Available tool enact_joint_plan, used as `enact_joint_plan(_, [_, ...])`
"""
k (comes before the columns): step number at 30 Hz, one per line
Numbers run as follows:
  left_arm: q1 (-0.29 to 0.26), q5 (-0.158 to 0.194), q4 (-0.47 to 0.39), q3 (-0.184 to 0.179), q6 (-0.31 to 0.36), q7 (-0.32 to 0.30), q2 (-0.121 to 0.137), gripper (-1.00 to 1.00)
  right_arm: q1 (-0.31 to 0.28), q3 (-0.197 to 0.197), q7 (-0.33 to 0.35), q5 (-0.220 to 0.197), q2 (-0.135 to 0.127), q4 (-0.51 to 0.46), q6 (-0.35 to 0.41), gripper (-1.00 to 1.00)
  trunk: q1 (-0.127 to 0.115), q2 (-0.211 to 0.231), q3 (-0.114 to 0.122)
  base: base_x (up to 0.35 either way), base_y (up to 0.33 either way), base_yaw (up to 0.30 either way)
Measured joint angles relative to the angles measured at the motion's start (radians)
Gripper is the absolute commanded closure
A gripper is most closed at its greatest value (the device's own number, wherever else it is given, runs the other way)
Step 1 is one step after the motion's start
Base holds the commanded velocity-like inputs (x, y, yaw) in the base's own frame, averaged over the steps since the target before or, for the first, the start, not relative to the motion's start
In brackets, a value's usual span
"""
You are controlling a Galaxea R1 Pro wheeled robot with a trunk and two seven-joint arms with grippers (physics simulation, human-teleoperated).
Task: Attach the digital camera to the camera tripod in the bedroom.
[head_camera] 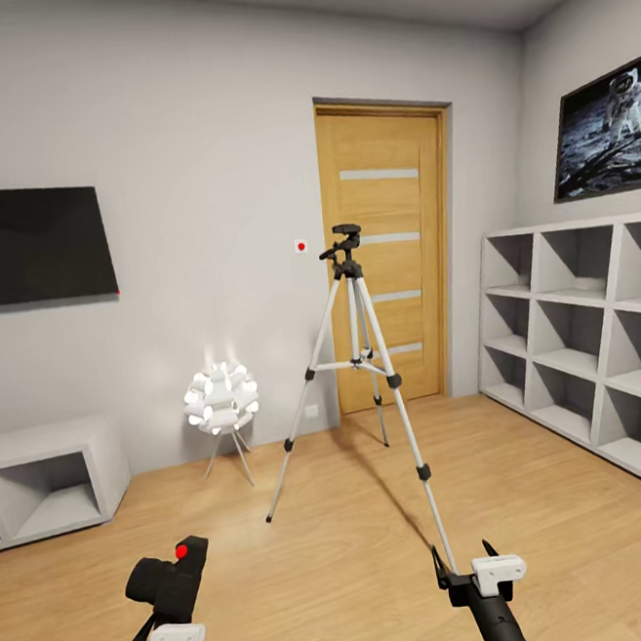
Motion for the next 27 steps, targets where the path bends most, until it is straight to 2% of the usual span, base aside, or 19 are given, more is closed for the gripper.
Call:
enact_joint_plan(7, [0.0,0.034,0.001,0.0,0.0,0.0,-0.01,1.0,0.0,-0.001,0.0,-0.001,-0.002,0.02,-0.001,-1.0,-0.027,0.049,0.021,0.0,0.0,0.0])
enact_joint_plan(24, [0.0,0.039,0.018,0.001,0.0,0.0,-0.014,1.0,0.0,-0.001,-0.025,-0.001,-0.001,0.052,-0.001,-1.0,-0.092,0.168,0.052,0.0,0.0,0.0])
enact_joint_plan(27, [0.0,0.036,0.026,-0.002,0.001,-0.001,-0.026,1.0,0.0,-0.001,-0.026,-0.001,-0.001,0.055,-0.001,-1.0,-0.104,0.189,0.059,0.0,0.0,0.0])
